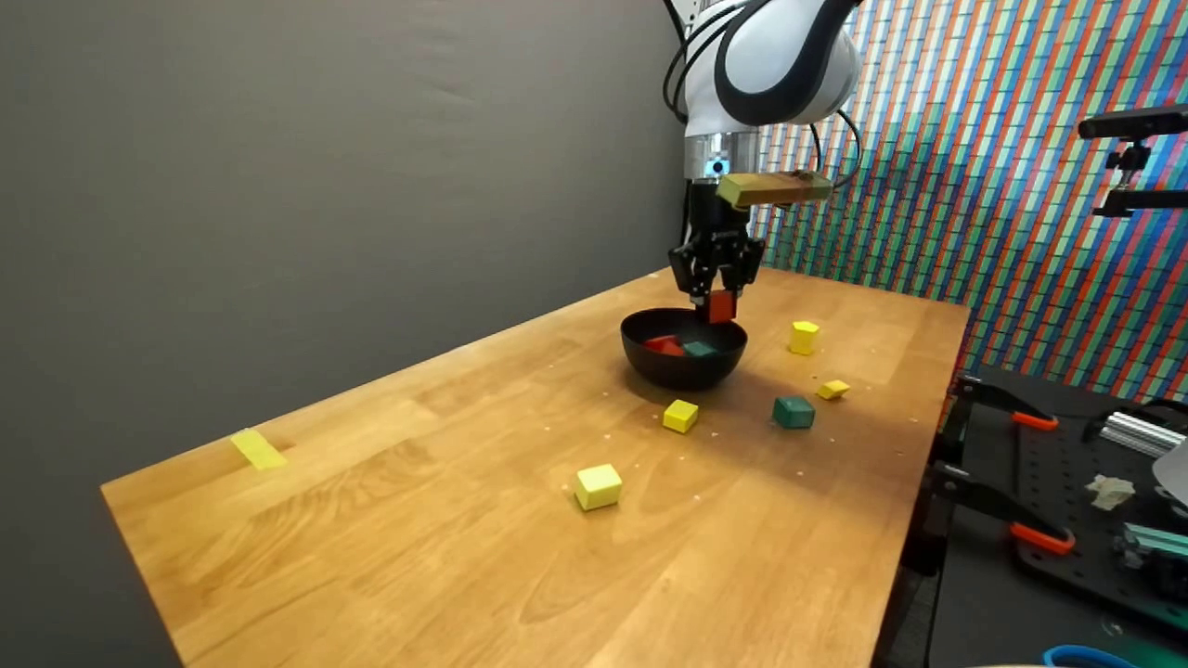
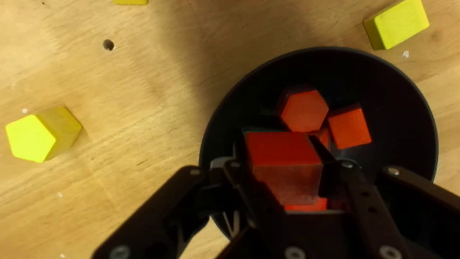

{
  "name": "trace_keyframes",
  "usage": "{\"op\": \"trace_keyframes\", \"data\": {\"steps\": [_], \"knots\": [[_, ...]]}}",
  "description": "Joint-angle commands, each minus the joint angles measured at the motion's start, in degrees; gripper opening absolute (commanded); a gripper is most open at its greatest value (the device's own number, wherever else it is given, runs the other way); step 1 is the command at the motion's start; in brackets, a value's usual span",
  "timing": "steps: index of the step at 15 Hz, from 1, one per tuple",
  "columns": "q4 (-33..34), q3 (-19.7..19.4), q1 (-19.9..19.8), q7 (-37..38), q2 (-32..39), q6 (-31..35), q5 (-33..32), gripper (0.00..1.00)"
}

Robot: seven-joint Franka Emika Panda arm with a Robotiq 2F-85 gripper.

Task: Put all the toy blocks into the bowl.

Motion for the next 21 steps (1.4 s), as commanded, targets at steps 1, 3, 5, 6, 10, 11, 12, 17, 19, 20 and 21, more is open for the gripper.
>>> {"op": "trace_keyframes", "data": {"steps": [1, 3, 5, 6, 10, 11, 12, 17, 19, 20, 21], "knots": [[0.3, 0.6, 1.1, 0.6, 0.6, 0.5, -0.1, 0.74], [-0.9, 0.4, 2.6, 1.5, -1.5, 1.5, -2.1, 0.9], [-2.0, 1.1, 4.2, 1.0, -5.0, 1.8, -4.1, 1.0], [-2.3, 1.9, 4.6, 0.1, -6.5, 2.0, -4.0, 1.0], [-0.9, 8.1, 5.2, -4.4, -10.4, 0.6, 4.1, 1.0], [0.2, 9.4, 5.5, -5.2, -10.0, -0.4, 6.0, 1.0], [1.5, 10.7, 5.9, -5.9, -8.9, -1.3, 7.9, 1.0], [6.3, 13.0, 8.7, -1.7, 0.4, -4.6, 8.9, 1.0], [8.4, 12.8, 10.0, -1.3, 5.3, -3.9, 8.3, 1.0], [9.7, 12.7, 10.6, -1.6, 7.8, -3.7, 8.3, 1.0], [11.2, 12.8, 11.2, -2.3, 10.0, -3.5, 8.2, 1.0]]}}
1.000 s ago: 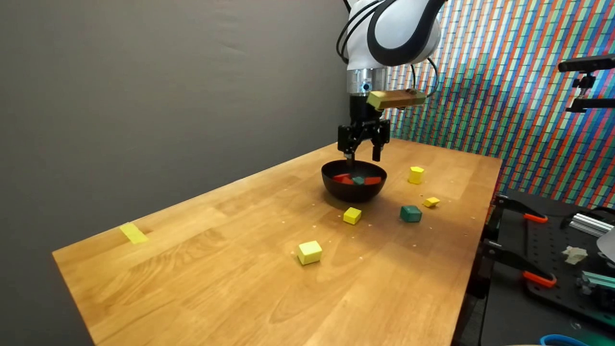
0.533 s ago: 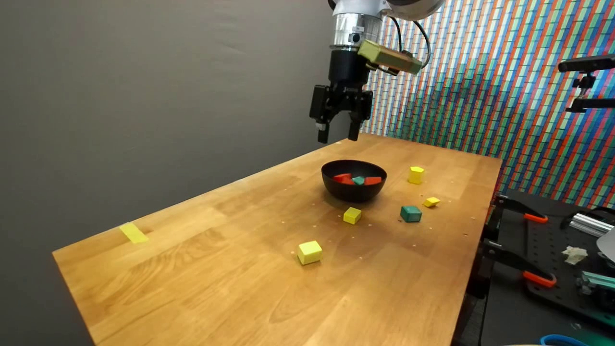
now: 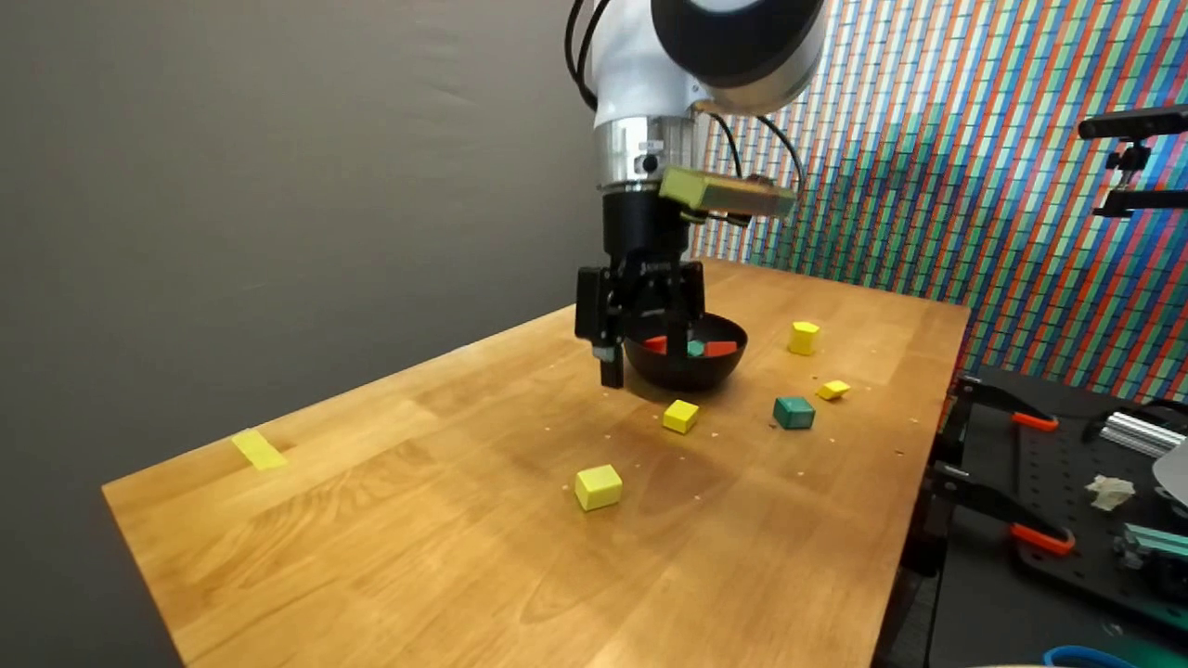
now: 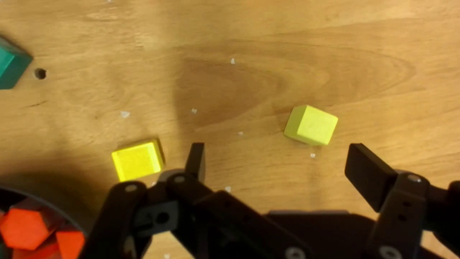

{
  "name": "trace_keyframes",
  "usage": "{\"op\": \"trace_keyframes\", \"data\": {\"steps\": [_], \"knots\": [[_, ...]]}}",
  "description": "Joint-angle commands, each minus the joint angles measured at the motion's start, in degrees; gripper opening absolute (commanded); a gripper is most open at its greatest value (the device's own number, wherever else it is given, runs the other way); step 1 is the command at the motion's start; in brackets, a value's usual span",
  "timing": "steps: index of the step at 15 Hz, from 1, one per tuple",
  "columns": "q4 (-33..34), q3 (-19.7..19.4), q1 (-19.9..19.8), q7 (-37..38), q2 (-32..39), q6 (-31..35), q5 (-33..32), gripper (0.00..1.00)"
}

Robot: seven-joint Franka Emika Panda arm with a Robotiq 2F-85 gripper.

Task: Put all the toy blocks into the bowl.

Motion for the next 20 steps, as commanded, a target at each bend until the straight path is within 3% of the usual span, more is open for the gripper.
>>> {"op": "trace_keyframes", "data": {"steps": [1, 6, 7, 9, 16, 20], "knots": [[7.4, -0.3, 2.4, 0.1, 9.0, -0.6, -1.1, 1.0], [14.1, -0.9, 5.7, 0.4, 16.1, -2.1, -1.6, 0.98], [15.1, -0.9, 6.1, 0.2, 17.0, -2.2, -1.6, 0.73], [16.6, -1.0, 6.5, 0.2, 18.2, -2.7, -1.4, 0.71], [17.7, -2.5, 6.8, 1.0, 17.4, -3.3, -2.1, 0.16], [11.6, -3.9, 5.2, 1.5, 8.1, -2.0, -2.2, 0.16]]}}
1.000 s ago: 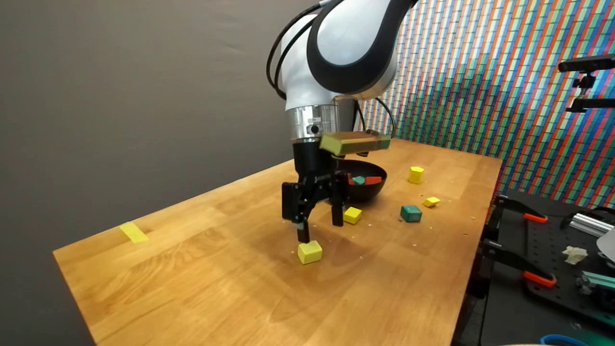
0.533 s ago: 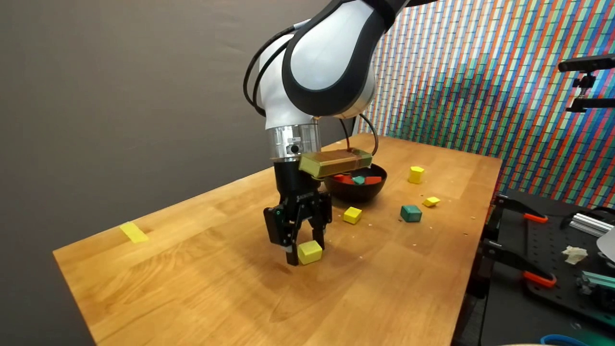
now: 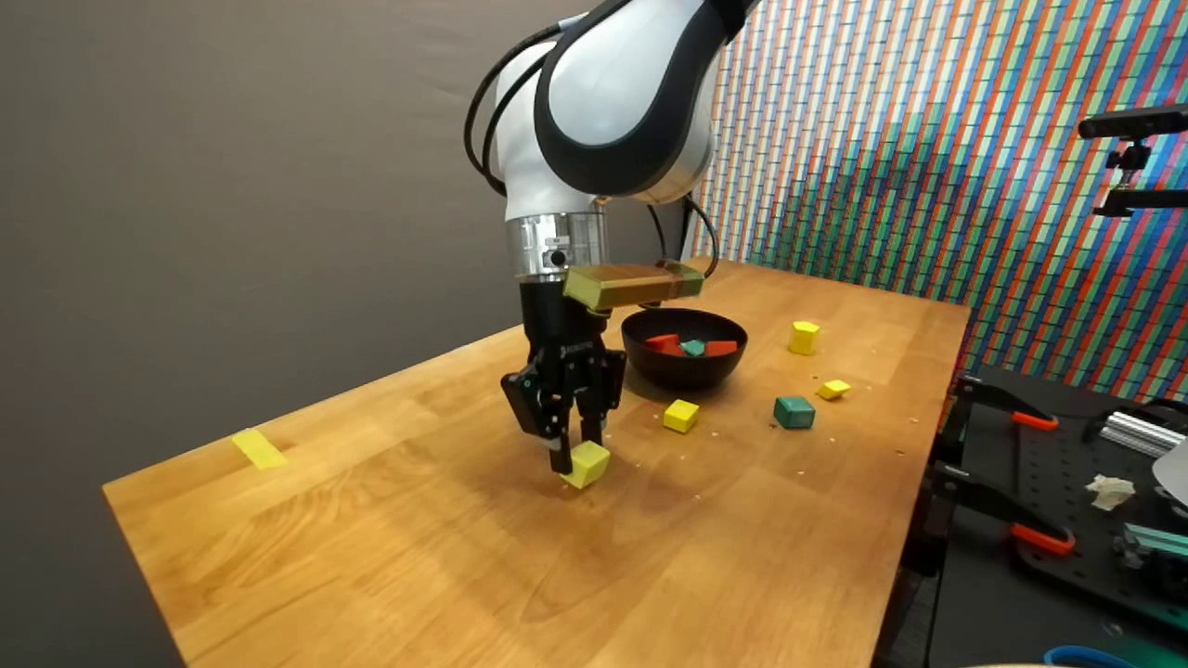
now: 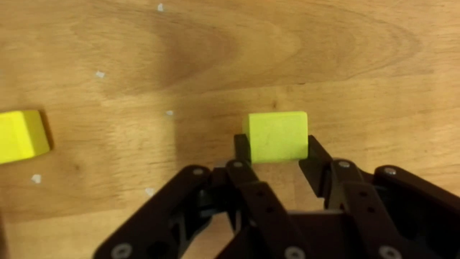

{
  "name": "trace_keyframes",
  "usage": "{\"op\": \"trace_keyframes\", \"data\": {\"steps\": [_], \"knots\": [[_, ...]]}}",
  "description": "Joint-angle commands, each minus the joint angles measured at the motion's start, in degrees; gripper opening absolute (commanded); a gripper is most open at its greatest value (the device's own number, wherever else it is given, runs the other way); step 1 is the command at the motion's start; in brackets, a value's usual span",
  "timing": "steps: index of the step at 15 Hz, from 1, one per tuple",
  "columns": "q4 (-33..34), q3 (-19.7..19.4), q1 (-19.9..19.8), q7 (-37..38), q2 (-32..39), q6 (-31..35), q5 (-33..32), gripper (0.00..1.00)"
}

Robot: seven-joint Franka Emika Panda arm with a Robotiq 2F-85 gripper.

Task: Put all the toy blocks into the bowl.

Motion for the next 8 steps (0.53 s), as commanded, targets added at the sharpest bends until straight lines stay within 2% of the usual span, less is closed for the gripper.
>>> {"op": "trace_keyframes", "data": {"steps": [1, 5, 8], "knots": [[-7.5, -2.7, -0.8, 1.9, -11.3, 3.0, -1.6, 0.16], [-13.8, -8.5, -3.3, 4.3, -19.3, 9.6, -6.1, 0.16], [-16.8, -13.6, -4.3, 10.9, -20.8, 13.9, -13.7, 0.16]]}}
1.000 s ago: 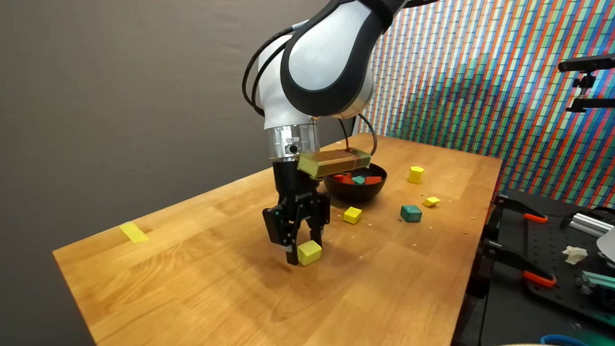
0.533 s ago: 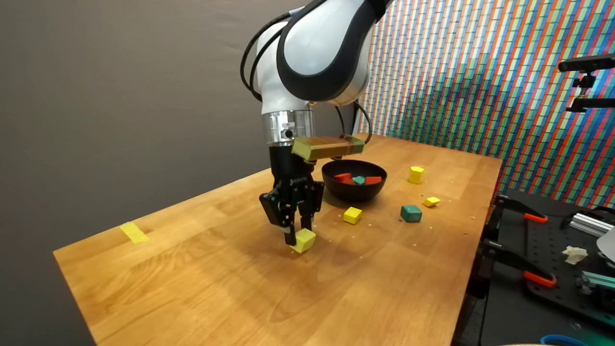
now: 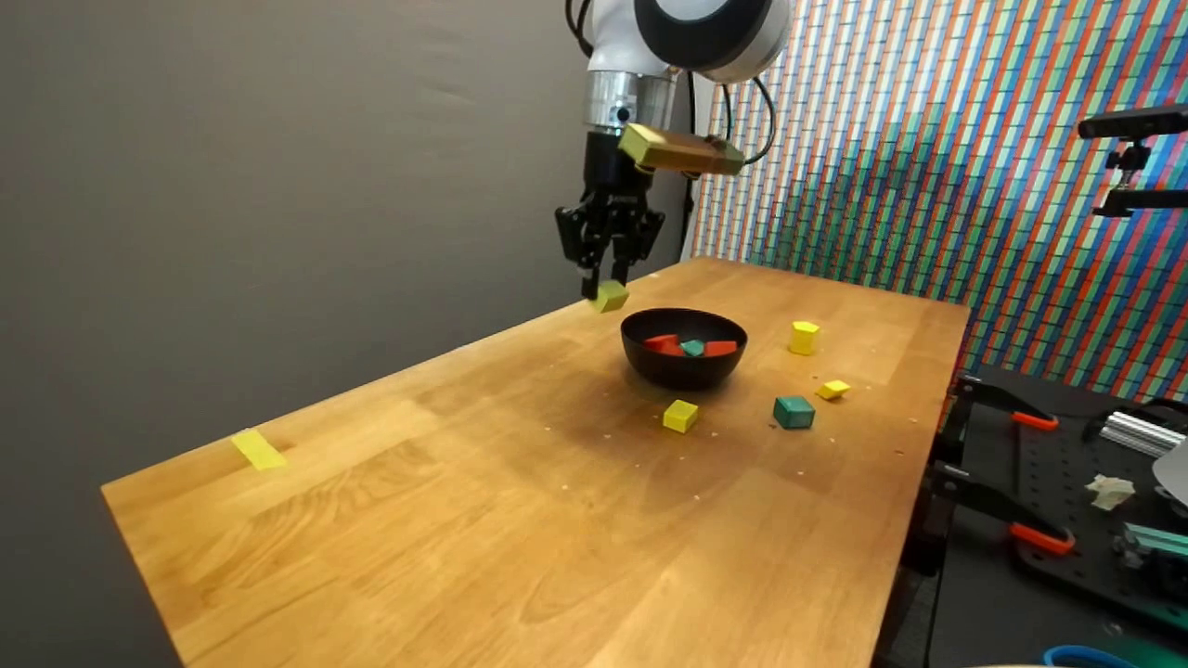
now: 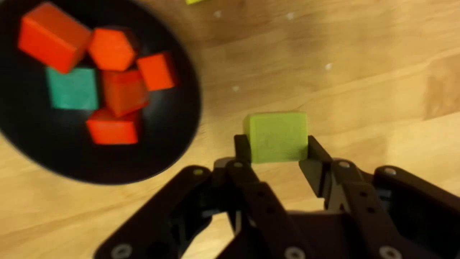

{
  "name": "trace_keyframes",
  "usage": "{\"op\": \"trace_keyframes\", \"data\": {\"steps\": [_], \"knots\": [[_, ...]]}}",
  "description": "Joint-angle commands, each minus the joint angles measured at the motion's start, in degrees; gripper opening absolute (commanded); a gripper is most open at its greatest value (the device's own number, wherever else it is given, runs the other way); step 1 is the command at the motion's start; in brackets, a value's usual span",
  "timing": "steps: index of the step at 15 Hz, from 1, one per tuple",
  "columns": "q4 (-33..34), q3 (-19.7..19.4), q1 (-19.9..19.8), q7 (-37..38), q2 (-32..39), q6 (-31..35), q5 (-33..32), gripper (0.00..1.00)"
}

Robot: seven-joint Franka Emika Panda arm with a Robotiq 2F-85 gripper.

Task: Put all the toy blocks into the bowl.

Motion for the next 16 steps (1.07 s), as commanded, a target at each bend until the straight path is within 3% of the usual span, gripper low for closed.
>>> {"op": "trace_keyframes", "data": {"steps": [1, 6, 7, 8, 13, 16], "knots": [[-5.8, -5.1, -0.8, 9.0, -2.9, 5.6, -9.5, 0.16], [-7.3, -8.8, -1.0, 19.1, -0.6, 4.3, -19.9, 0.16], [-7.8, -8.6, -1.2, 19.9, -0.7, 4.3, -20.2, 0.66], [-8.4, -8.0, -1.6, 20.2, -1.2, 4.1, -19.7, 0.66], [-13.2, -3.6, -2.1, 18.5, -8.5, 0.3, -14.9, 1.0], [-15.9, 2.2, -3.0, 13.1, -11.7, -4.1, -7.6, 1.0]]}}
